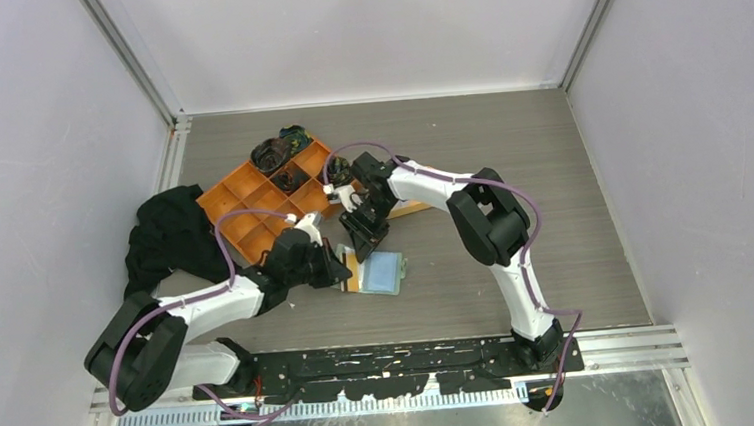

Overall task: Put the credit cards into the card holder
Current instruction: Insert the credit card into the card holder.

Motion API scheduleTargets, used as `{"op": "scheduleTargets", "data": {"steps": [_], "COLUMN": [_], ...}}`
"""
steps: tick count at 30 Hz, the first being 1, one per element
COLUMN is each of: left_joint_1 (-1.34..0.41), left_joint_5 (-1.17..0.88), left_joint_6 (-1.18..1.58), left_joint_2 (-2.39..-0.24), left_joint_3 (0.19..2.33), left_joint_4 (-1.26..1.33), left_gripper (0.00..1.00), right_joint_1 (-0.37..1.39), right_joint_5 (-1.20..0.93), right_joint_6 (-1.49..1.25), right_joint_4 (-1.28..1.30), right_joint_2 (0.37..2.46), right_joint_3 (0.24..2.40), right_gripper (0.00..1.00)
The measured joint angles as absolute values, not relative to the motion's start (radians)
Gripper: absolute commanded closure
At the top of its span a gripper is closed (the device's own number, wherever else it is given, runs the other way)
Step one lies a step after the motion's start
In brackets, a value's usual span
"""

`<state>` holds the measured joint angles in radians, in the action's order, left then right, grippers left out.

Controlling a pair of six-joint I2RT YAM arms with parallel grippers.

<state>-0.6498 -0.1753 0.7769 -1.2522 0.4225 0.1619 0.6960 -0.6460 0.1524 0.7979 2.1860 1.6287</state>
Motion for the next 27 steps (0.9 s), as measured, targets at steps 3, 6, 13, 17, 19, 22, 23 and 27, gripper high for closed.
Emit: {"op": "scheduleTargets", "data": {"steps": [3,6,13,17,19,22,23,27], "left_joint_1": [-0.646,-0.643,-0.641,-0.641,-0.64,-0.63,-0.625,-0.606], "left_joint_5": [-0.192,-0.213,-0.257,-0.281,-0.293,-0.315,-0.325,-0.352], "left_joint_6": [0.785,0.799,0.796,0.795,0.801,0.812,0.822,0.869], "left_joint_2": [-1.28,-1.298,-1.322,-1.349,-1.367,-1.39,-1.399,-1.423], "left_joint_3": [0.393,0.373,0.369,0.368,0.368,0.367,0.364,0.345], "left_joint_4": [0.215,0.26,0.325,0.357,0.376,0.406,0.422,0.463], "left_gripper": [1.0,1.0,1.0,1.0,1.0,1.0,1.0,1.0], "right_joint_1": [0.693,0.69,0.693,0.708,0.714,0.725,0.731,0.744], "right_joint_5": [-0.641,-0.64,-0.649,-0.614,-0.582,-0.529,-0.506,-0.453], "right_joint_6": [0.215,0.324,0.673,0.82,0.864,0.91,0.922,0.944], "right_joint_4": [0.819,0.823,0.799,0.771,0.752,0.719,0.708,0.683], "right_joint_2": [2.16,2.077,1.776,1.742,1.752,1.762,1.768,1.791], "right_joint_3": [1.625,1.57,1.269,1.171,1.152,1.131,1.127,1.127], "right_gripper": [0.59,0.53,0.44,0.46,0.47,0.49,0.5,0.52]}}
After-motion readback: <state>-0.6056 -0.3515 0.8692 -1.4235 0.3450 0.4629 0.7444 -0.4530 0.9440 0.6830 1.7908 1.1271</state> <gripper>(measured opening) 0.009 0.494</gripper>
